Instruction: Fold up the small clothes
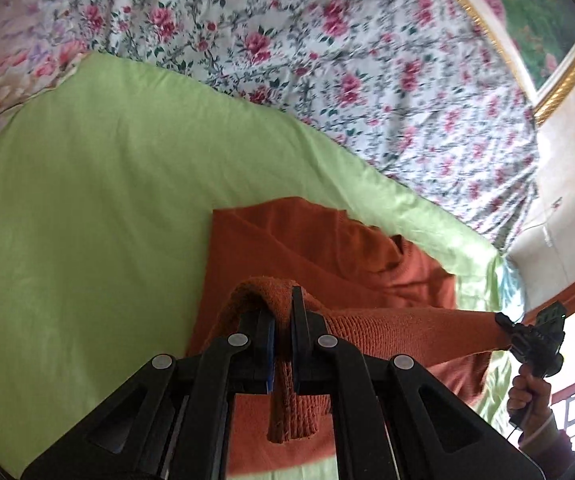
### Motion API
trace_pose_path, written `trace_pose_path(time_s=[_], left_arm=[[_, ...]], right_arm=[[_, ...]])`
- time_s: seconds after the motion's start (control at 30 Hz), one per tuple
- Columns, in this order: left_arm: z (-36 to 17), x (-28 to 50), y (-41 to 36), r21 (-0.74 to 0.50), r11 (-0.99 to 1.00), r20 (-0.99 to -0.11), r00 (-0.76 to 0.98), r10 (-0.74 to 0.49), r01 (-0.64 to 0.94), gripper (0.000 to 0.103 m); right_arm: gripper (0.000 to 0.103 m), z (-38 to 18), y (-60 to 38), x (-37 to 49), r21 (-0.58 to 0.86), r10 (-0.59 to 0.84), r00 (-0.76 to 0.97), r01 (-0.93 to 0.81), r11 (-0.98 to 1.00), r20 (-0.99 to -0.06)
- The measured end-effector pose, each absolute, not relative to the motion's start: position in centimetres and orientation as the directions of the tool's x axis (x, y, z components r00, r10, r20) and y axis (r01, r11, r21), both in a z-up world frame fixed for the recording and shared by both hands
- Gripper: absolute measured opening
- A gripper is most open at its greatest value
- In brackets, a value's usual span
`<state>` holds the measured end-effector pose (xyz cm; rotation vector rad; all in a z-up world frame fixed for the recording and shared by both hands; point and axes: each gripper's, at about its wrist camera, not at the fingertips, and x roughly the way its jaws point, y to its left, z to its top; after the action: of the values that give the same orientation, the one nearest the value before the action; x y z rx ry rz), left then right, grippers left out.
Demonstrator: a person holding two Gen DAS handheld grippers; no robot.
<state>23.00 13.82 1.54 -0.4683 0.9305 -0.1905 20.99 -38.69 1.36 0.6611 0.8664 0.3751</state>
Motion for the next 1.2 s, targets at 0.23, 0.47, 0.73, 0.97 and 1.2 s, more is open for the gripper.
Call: trace_pose_path(time_s=[0.23,0.47,0.73,0.97,1.2], left_arm=[[-2.9,28.3,14.6,-0.463,0.878,-0.768,0.552,-0.326,-0.125,0.004],[-6.7,31.6,14.0,-0.422,0.888,-0.827,0.481,-0.293,-0.185,0.006],[-5.2,25.4,10.3,-0.502,0.861,-0.781,0.471,-0.411,-0.082,0.053],[-8.9,23.0,1.7,-0.355,0.928,-0.873,0.317,-0.371,0.108,0.055],[-7.1,31.5,4.4,-0.306,0.952,-0.871,0.396,-0.29,0.024,0.053]], right_arm=[[0.008,-1.5,-38.8,27.0,0.625,0.532,0.544,-0.017,0.78,-0.649],[0.008,-4.0,-38.0,30.7,0.573,0.499,0.494,-0.003,0.82,-0.712],[0.035,-2.8,-39.1,27.8,0.553,0.442,0.551,0.044,0.832,-0.708],[0.036,-4.3,-31.0,22.2,0.484,0.535,0.367,-0.228,0.845,-0.761],[0.032,-6.6,-28.6,26.6,0.282,0.395,0.352,-0.331,0.9,-0.849]])
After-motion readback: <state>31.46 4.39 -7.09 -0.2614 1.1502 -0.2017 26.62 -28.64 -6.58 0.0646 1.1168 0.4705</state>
